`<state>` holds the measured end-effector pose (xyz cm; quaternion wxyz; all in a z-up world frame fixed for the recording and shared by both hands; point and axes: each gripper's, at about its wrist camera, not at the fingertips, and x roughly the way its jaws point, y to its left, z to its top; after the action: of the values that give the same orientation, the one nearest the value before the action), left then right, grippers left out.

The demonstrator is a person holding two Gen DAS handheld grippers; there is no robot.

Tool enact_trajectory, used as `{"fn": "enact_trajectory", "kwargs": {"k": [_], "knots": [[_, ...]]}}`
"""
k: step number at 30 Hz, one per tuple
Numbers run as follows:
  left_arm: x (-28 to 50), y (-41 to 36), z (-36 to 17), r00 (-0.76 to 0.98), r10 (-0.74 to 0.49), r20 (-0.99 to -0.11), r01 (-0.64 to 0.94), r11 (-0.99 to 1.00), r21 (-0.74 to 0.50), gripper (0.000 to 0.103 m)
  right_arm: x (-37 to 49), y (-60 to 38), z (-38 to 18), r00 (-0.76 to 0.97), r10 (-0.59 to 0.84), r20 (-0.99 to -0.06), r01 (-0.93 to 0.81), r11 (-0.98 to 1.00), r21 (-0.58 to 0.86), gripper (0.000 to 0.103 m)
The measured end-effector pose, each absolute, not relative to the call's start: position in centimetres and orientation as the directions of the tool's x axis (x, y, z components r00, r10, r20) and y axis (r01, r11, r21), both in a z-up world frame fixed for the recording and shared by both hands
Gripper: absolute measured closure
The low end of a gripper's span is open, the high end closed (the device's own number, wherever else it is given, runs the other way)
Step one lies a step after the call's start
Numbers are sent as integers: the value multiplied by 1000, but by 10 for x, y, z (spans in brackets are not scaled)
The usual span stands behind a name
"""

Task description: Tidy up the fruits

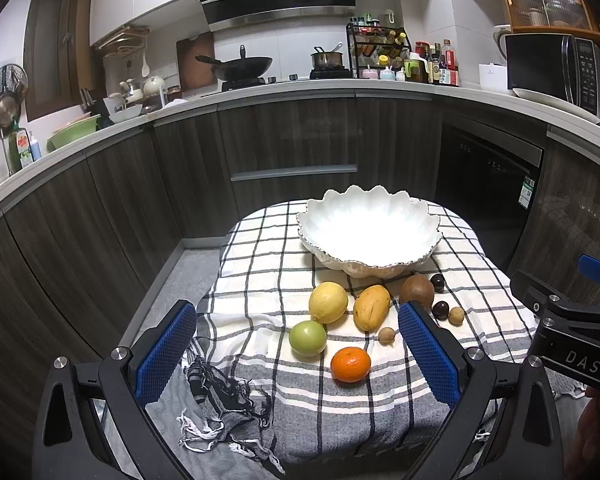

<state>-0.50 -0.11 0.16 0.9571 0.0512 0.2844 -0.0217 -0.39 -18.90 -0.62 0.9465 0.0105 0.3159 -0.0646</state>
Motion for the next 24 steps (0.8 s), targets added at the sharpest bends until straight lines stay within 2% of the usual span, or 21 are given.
{"fn": "enact_trajectory", "kwargs": {"k": [24], "knots": [[-6,-3,2,836,-14,-549,73,994,85,0,-5,-191,-7,790,-117,-602,130,991,-21,0]]}}
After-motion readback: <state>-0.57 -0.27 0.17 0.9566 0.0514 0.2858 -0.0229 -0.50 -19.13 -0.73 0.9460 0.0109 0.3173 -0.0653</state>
